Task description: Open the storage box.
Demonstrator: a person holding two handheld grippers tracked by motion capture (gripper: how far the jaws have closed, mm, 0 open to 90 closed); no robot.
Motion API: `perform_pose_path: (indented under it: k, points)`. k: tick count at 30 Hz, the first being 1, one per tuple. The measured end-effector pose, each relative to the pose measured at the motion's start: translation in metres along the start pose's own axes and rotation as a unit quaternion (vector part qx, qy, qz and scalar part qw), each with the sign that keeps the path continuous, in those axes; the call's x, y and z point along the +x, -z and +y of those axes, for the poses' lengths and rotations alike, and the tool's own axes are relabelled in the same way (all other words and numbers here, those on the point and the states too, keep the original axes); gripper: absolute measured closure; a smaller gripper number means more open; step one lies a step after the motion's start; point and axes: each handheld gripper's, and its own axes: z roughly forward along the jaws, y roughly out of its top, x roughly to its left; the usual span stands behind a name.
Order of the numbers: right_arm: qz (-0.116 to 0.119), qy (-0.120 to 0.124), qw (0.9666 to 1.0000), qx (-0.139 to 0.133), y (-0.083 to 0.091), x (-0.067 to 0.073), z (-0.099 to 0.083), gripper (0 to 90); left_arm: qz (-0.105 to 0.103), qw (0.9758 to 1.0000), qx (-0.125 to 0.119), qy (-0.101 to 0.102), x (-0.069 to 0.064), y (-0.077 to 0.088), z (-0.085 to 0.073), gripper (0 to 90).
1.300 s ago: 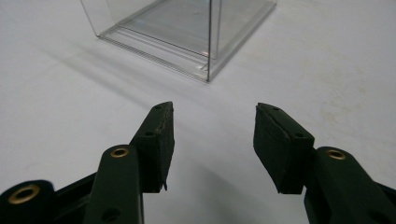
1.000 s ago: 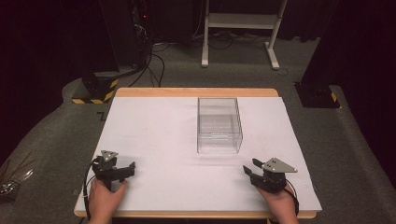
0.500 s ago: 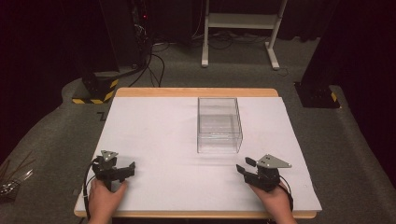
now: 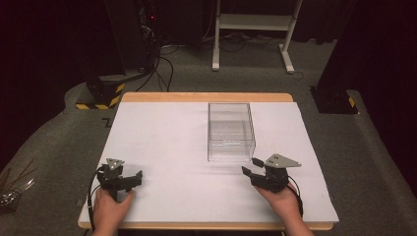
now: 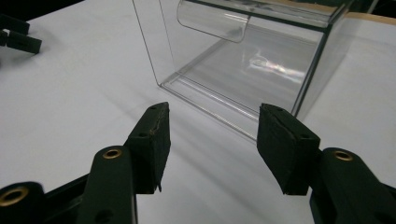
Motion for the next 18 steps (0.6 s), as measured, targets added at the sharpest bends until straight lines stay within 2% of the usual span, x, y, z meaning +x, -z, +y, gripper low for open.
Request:
perform_pose_path:
  k: [10, 18]
  points:
    - [-0.007, -0.016, 0.9998, -0.001, -0.011, -0.002, 0.008, 43.7, 0.0, 1.0, 0.0, 0.0, 0.0, 0.0, 0.0, 0.4]
    - [-0.011, -0.008, 0.9999, -0.002, -0.021, 0.0, 0.015, 43.5, 0.0, 1.0, 0.0, 0.0, 0.0, 0.0, 0.0, 0.4]
